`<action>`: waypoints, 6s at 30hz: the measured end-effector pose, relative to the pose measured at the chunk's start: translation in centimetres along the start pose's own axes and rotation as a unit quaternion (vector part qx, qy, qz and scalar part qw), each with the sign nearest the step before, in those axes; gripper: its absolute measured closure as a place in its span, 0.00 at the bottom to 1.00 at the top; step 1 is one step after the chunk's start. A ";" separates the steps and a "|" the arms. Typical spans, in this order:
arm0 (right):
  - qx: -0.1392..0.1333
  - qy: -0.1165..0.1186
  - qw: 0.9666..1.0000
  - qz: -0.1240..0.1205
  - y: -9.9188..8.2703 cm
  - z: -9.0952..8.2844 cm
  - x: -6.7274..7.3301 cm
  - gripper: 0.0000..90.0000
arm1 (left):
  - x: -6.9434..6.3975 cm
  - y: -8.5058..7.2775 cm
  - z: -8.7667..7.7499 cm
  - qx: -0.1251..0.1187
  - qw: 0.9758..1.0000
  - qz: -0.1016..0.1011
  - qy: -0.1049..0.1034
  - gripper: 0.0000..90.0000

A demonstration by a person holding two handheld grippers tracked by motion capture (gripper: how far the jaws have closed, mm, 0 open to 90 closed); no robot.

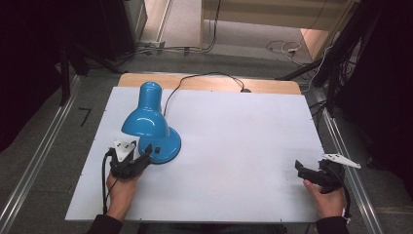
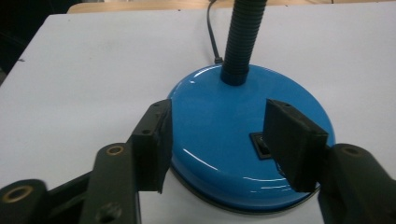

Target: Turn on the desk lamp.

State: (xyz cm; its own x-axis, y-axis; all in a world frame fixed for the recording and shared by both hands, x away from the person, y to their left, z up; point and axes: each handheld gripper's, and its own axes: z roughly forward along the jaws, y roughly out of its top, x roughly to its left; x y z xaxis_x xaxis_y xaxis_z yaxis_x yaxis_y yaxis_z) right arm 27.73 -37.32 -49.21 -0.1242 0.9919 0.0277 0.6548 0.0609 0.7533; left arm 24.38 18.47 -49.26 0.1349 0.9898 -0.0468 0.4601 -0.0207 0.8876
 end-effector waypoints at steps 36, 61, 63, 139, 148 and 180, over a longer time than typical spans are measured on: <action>0.004 0.002 1.000 0.002 0.0 0.1 -0.1 0.00 | -1.4 -0.3 1.6 0.022 0.998 0.009 -0.056 1.00; 0.004 0.004 1.000 0.003 0.0 0.1 -0.2 0.00 | -1.3 -0.5 2.3 0.034 0.997 0.008 -0.065 1.00; 0.005 0.004 1.000 0.003 -0.1 0.1 -0.2 0.00 | -1.3 -0.6 2.3 0.034 0.997 0.006 -0.064 1.00; 0.003 0.003 1.000 0.007 -0.1 0.0 -0.4 0.00 | -0.9 -0.6 1.3 0.016 0.998 -0.007 -0.064 1.00; 0.001 0.004 1.000 0.008 -0.1 -0.1 -0.4 0.00 | -0.6 -0.6 0.5 0.008 0.996 -0.026 -0.080 0.82; 0.001 0.006 1.000 0.011 -0.1 -0.2 -0.6 0.00 | 0.2 -0.7 -0.1 0.021 0.995 -0.040 -0.089 0.58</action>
State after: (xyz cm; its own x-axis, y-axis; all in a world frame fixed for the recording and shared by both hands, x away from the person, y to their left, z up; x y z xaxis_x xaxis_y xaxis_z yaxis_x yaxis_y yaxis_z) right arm 27.55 -37.91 -49.15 -0.1185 0.9916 0.0512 0.6582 0.0398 0.7518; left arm 23.97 18.74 -49.87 0.2476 0.9482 -0.1990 0.5105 0.0468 0.8586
